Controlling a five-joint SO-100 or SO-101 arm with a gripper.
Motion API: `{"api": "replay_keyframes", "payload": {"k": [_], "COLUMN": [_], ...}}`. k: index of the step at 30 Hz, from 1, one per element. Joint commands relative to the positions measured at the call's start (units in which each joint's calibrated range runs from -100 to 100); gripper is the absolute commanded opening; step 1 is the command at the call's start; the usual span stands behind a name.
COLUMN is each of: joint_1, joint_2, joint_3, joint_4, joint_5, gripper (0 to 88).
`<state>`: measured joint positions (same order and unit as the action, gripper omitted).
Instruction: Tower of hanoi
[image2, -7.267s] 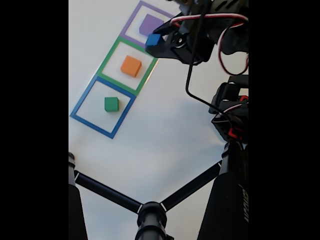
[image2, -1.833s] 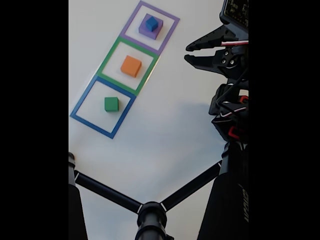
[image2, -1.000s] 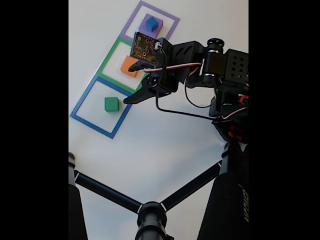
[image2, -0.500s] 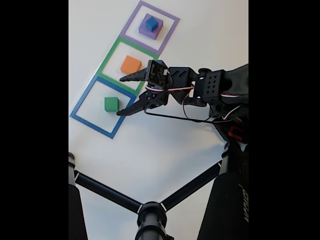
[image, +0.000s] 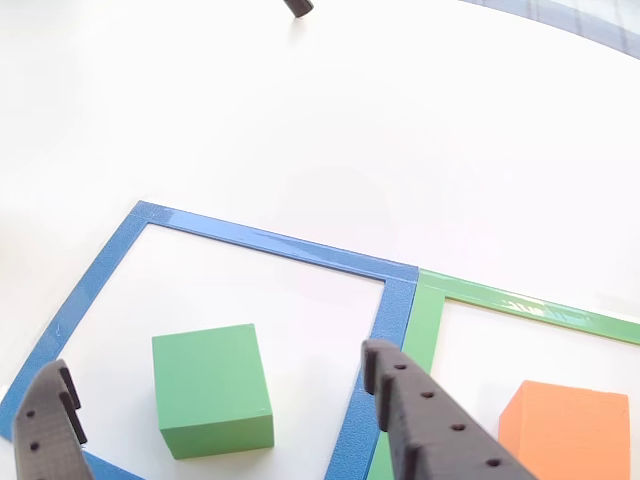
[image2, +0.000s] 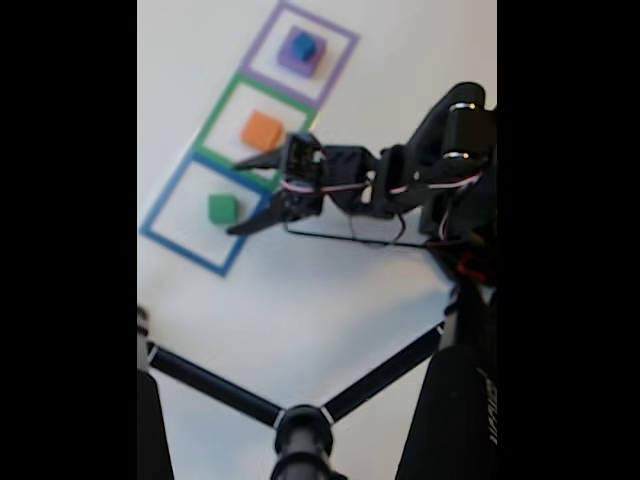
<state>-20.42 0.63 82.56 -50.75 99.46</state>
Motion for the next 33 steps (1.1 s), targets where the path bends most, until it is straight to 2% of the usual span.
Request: {"api": "replay_keyframes", "payload": {"k": [1,16,33], "joint_1": [-0.1,-2.11,-4.32], "joint_2": [3.12,15.07,21.21], "joint_3": [-2.74,-9.65,-13.29], "joint_4": [-3.83,-9.82,-11.36], "joint_5": [0.54,0.54,0.54], "gripper": [34.5,34.4,33.5]}}
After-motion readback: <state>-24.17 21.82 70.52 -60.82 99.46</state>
